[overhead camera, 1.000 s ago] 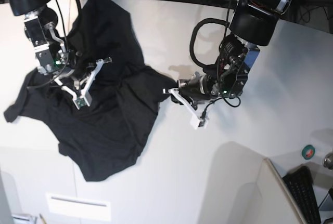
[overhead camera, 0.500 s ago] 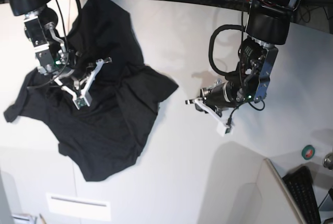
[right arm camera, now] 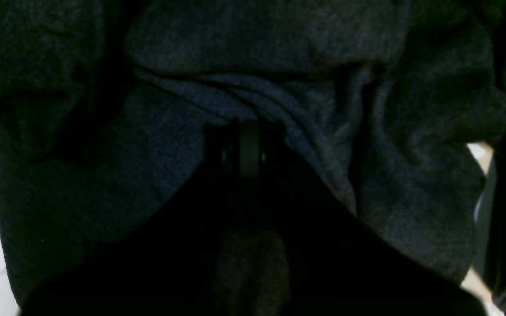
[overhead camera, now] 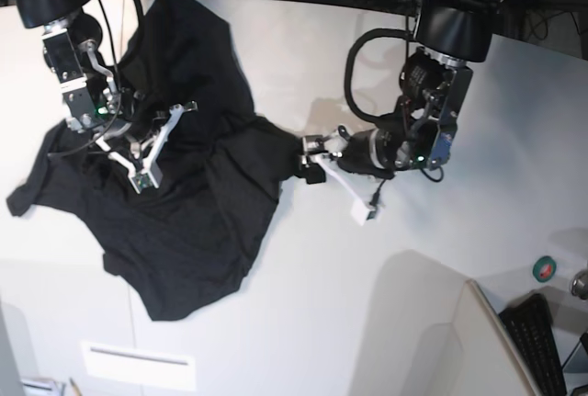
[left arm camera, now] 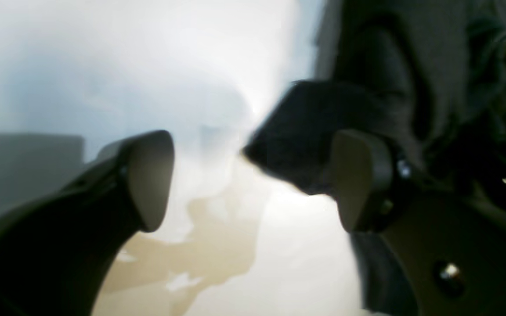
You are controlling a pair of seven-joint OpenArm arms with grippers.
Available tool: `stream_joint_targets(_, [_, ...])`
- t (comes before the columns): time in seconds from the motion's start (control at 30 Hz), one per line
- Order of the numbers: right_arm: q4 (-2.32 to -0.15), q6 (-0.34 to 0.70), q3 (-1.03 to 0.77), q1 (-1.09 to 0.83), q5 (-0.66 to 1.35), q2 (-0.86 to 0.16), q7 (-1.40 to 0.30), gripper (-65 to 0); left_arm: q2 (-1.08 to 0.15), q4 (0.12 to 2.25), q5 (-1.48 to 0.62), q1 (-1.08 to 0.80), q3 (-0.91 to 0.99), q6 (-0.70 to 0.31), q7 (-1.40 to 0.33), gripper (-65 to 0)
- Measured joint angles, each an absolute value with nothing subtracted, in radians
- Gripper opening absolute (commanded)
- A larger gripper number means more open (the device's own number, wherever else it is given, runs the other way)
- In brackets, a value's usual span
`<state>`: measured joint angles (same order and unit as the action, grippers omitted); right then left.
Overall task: Layout the t-shirt on the table in an organized manner, then fold the t-shirt properly
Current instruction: 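Regrasp the shirt edge with the left gripper near the right gripper, then pull the held edge away from the right gripper to stretch the shirt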
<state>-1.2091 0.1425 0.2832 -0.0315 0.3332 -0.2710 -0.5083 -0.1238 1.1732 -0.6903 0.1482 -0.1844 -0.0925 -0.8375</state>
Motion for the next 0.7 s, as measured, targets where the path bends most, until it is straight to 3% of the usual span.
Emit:
stream_joint_targets(0.2, [-1.209, 0.142, 0.283, -0.031, 0.333, -0.271, -0.508, -65.0, -0.093, 1.119, -0.712, 0.158, -0.184, -0.106, -0.824, -16.0])
stream_joint_targets(0.27, [-1.209, 0.142, 0.283, -0.031, 0.333, -0.271, -0.508, -65.0, -0.088, 1.117, -0.709, 0.158, -0.182, -0.105, -0.822, -19.1])
stream_joint_targets(0.33, [-1.209, 0.142, 0.283, -0.031, 0.334, -0.271, -0.508, -65.0, -0.083, 1.115, -0.705, 0.158, -0.182, -0.105, -0.822, -27.3])
stream_joint_targets(0.53, [-1.209, 0.142, 0.283, -0.031, 0.334, -0.271, -0.508, -65.0, -0.084, 1.105, -0.69, 0.167, -0.184, -0.098, -0.837, -61.5])
stream_joint_targets(0.57, [-1.209, 0.142, 0.283, -0.031, 0.333, -0.271, -0.508, -65.0, -0.084, 1.107, -0.69, 0.168, -0.184, -0.098, -0.837, -65.0])
stream_joint_targets(0.7, [-1.209, 0.142, 0.283, -0.031, 0.334, -0.271, -0.508, -65.0, -0.089, 1.113, -0.69, 0.184, -0.184, -0.098, -0.839, -65.0])
